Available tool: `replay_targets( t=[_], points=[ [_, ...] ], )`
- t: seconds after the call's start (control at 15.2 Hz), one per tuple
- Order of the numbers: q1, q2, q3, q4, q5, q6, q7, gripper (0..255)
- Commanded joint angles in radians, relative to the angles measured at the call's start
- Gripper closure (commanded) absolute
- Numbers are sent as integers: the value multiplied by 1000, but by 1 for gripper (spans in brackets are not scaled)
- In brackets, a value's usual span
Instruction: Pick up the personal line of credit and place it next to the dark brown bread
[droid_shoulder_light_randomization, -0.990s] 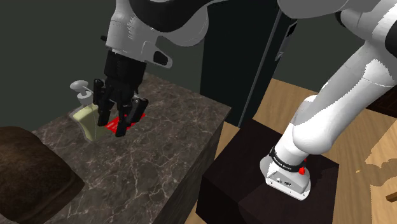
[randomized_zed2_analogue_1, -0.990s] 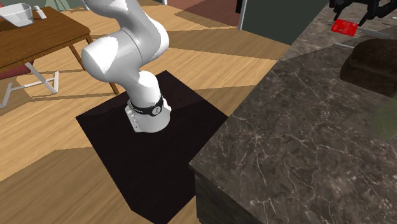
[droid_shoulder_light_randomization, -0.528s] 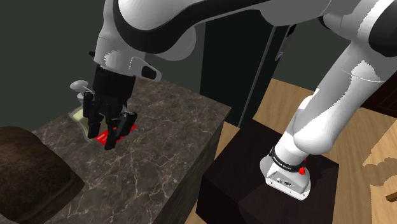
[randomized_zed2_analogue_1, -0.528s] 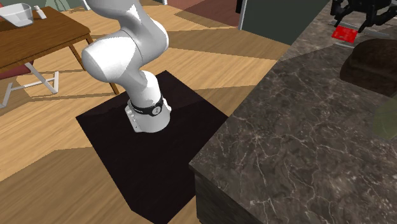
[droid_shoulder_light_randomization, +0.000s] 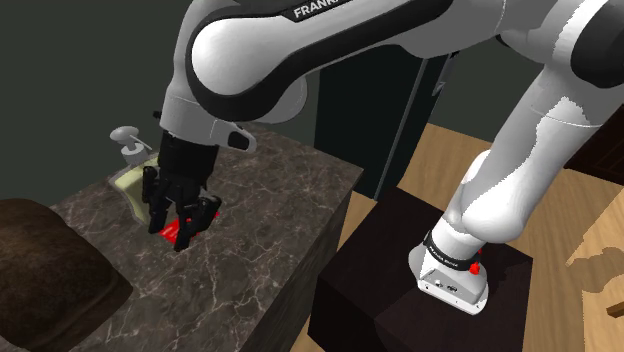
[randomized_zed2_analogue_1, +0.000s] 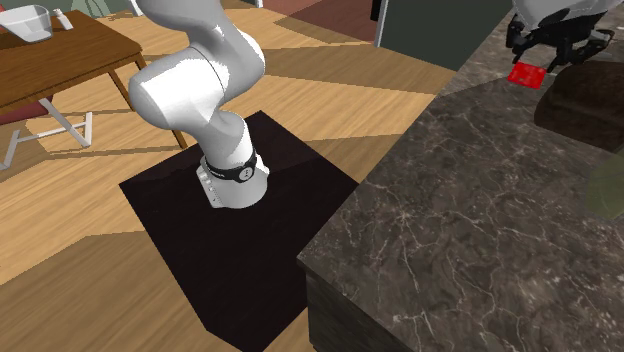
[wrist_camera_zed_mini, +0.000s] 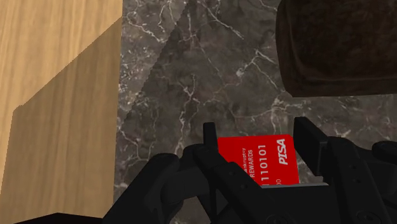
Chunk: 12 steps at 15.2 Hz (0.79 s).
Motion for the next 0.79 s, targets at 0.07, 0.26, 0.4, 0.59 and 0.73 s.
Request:
replay_targets(
  t=[0.07, 0.26, 0.4, 0.59, 0.73],
  points=[
    [5, 20, 4, -24, 5, 40, -17, 255],
    [9, 39, 7, -45, 10, 76, -34, 255],
    [11, 53, 9, -58, 13, 100, -46, 255],
    [16, 76, 12, -75, 17, 137, -63, 255],
    [19, 93, 13, -86, 20, 162, -74, 255]
  ],
)
